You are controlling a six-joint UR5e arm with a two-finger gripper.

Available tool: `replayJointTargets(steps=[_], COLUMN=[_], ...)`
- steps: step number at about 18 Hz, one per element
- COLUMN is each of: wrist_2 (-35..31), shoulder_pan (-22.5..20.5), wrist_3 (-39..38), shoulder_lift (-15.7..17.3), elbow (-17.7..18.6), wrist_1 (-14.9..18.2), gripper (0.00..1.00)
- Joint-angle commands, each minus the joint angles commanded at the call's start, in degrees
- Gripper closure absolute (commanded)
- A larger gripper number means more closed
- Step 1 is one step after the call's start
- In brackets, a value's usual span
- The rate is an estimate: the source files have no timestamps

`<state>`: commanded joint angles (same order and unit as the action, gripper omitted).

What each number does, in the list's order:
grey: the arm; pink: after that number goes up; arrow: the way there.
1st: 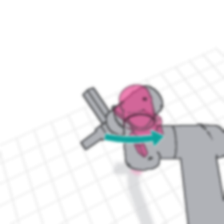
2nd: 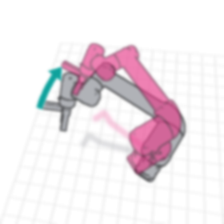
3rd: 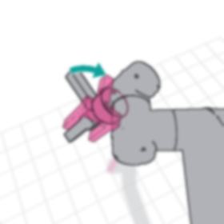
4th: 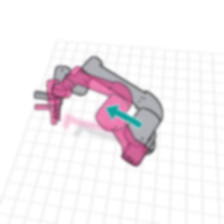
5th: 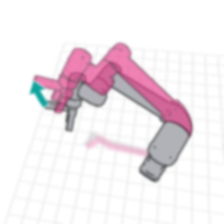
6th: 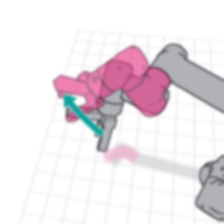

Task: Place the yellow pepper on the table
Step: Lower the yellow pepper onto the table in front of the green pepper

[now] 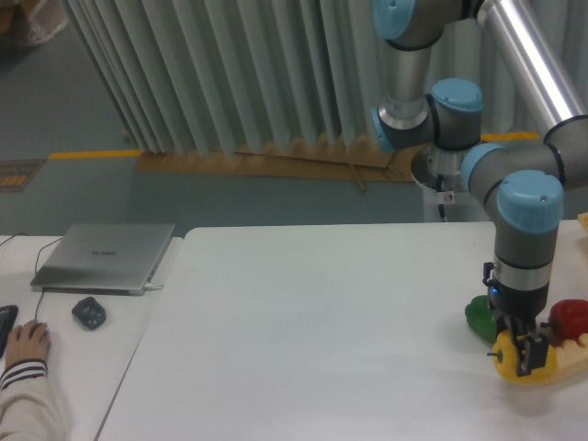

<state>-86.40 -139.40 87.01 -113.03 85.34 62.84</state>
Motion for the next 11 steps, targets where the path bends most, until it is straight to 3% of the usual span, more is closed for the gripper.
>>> replayJointTargets(steps=[11], wrist_2=[-0.1], shoulder_pan=[1.0], wrist_3=[-2.2], shoulder_lift=[-1.8], elbow=[-0.4], wrist_1=[-0.6], gripper=[0.43])
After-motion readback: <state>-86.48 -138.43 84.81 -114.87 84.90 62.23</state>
